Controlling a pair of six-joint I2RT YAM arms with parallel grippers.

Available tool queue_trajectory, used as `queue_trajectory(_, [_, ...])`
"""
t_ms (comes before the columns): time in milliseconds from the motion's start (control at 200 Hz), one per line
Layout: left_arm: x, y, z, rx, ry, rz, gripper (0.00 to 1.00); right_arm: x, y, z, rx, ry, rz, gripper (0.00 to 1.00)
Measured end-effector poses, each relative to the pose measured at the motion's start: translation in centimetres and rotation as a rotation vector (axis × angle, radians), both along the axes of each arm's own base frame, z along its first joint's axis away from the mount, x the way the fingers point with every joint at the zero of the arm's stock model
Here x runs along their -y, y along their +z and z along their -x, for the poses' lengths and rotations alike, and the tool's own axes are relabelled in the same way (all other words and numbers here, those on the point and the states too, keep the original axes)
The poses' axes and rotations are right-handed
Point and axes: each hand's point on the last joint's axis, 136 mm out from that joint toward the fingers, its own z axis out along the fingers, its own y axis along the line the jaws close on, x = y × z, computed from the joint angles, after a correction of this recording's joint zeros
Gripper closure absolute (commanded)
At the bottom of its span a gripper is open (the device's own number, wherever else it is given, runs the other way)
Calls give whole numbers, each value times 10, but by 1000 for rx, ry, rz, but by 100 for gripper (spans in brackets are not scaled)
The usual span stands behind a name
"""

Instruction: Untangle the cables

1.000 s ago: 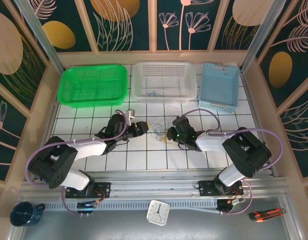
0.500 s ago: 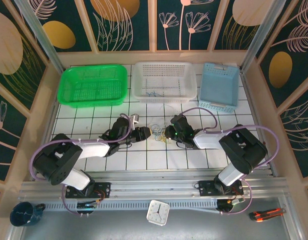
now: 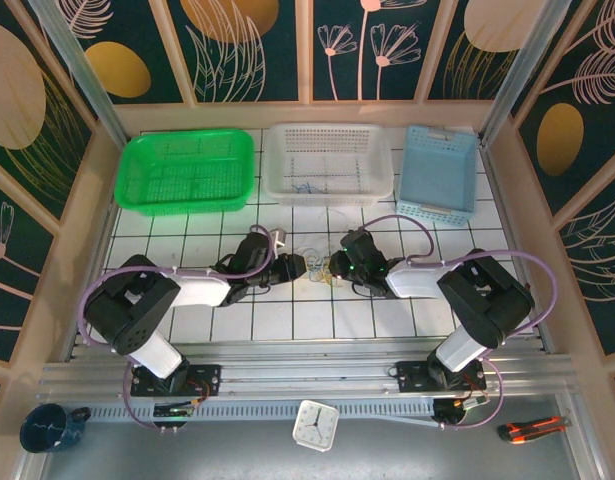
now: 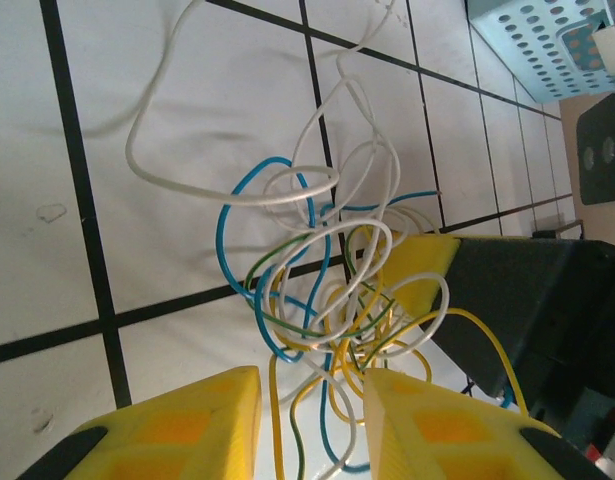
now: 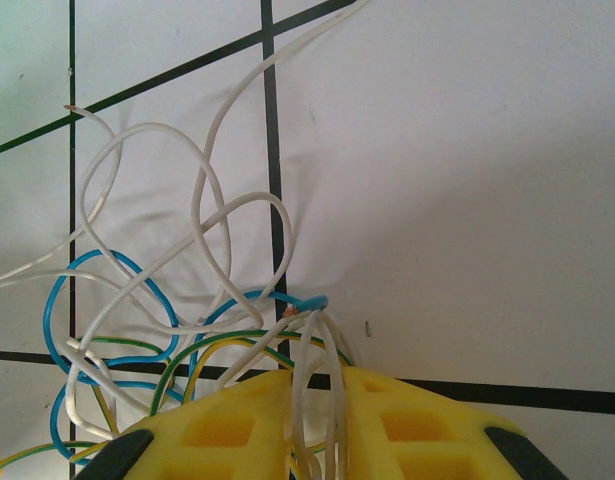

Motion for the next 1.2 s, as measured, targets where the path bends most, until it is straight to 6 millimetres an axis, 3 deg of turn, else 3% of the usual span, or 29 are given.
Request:
queue_trajectory(650, [-10, -3, -4, 21, 32, -62, 65, 0, 0, 0, 0, 0, 0, 81])
queue_trajectory(876, [-8, -17, 0, -6, 20, -86, 66, 0, 0, 0, 0, 0, 0, 81])
queue_trajectory(1016, [-6, -20, 1, -12, 11, -91, 77, 0, 0, 0, 0, 0, 0, 81])
queue_trajectory(1141, [-4, -18, 0, -9, 10, -87, 100, 0, 0, 0, 0, 0, -1, 81])
queue_trajectory(1201, [-2, -16, -1, -1, 7, -85, 100, 0, 0, 0, 0, 0, -1, 81])
